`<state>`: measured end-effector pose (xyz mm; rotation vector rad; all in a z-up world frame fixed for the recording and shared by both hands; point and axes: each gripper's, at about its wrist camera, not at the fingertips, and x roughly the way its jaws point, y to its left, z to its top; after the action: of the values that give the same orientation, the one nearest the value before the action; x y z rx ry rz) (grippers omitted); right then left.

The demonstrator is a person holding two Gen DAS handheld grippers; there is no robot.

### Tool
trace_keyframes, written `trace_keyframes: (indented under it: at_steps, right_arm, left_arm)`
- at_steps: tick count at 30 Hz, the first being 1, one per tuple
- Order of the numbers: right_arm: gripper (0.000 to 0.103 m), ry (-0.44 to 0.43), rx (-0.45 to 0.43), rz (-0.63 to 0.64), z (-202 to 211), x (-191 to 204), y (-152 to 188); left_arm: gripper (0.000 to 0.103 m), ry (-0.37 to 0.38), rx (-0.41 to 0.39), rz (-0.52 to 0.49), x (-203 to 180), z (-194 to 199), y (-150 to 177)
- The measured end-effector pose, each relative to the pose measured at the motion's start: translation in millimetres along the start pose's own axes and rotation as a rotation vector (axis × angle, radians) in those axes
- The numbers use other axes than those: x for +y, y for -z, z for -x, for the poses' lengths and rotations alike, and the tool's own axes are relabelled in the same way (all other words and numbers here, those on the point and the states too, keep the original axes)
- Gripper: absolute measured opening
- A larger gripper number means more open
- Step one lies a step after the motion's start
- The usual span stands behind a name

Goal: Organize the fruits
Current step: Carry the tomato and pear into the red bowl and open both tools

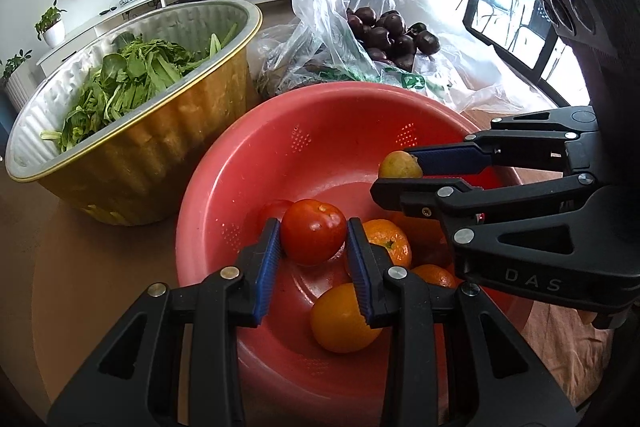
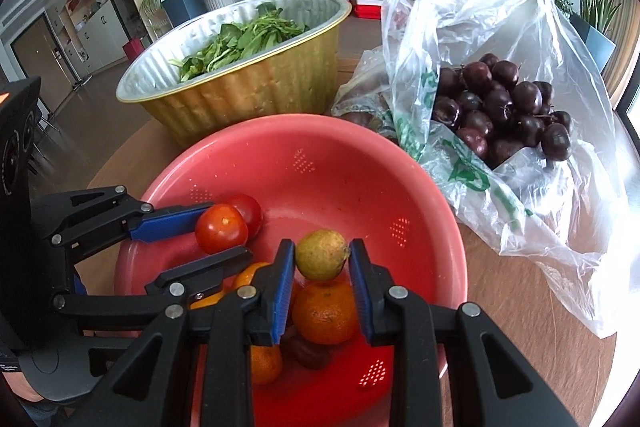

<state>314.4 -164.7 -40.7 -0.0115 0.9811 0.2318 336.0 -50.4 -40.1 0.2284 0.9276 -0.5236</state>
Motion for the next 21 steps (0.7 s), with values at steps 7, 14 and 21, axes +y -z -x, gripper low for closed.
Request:
trace_keyframes:
  at_steps: [7,14,21]
  right_arm:
    - [0.038,0.018,-0.001,-0.009,-1,-2,0]
    - [0.047,0.029,-0.022,-0.012,10,-4,4]
    - [0.063,-0.005,-0.089,-0.054,51,-7,21]
  left_arm:
    - [0.041,-0.033,-0.009,-0.017,-2,3,0]
    - [0.062,-0.026,-0.03,-0.003,-1,14,2]
    - [0.097,-0.034,-0.105,0.021,-4,56,9]
